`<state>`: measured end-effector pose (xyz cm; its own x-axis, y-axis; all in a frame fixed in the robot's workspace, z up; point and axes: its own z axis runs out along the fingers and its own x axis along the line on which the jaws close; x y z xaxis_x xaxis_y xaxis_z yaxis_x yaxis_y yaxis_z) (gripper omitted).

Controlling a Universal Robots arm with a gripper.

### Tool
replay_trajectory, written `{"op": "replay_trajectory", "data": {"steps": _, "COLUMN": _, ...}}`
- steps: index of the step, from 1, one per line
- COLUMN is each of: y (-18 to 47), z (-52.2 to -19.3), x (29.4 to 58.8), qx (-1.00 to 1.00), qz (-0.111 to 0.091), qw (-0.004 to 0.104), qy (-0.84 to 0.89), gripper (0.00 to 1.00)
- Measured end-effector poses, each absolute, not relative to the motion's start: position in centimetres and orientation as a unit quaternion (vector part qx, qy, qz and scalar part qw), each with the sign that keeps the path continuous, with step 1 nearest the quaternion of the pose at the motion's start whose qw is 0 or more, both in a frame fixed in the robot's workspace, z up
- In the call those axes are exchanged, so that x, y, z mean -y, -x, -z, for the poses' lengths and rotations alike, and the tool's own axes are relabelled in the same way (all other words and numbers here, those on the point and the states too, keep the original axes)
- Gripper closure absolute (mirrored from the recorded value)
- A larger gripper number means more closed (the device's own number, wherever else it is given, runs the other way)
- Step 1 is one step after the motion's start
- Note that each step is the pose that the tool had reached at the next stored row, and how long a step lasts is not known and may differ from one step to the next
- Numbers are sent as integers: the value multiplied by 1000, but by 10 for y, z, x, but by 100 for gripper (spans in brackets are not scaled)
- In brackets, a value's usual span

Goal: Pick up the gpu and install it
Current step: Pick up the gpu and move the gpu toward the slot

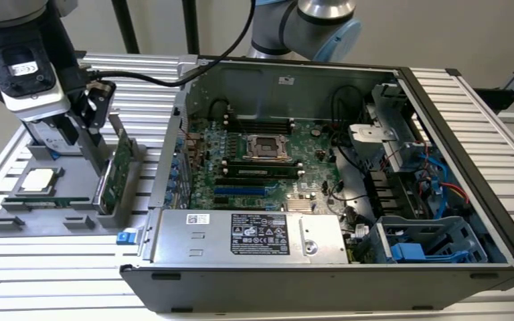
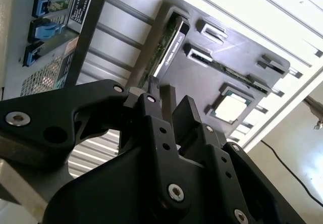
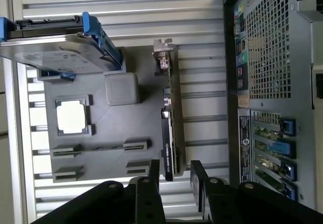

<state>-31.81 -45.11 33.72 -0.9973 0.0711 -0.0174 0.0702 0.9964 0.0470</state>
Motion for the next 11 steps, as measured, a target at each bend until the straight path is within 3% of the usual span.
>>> {"op": "replay_trajectory", "data": {"steps": 11, "y": 318, "z": -334, "x": 451, "qx": -999, "qz": -23, "qw": 10, "qy": -35, "gripper": 0}}
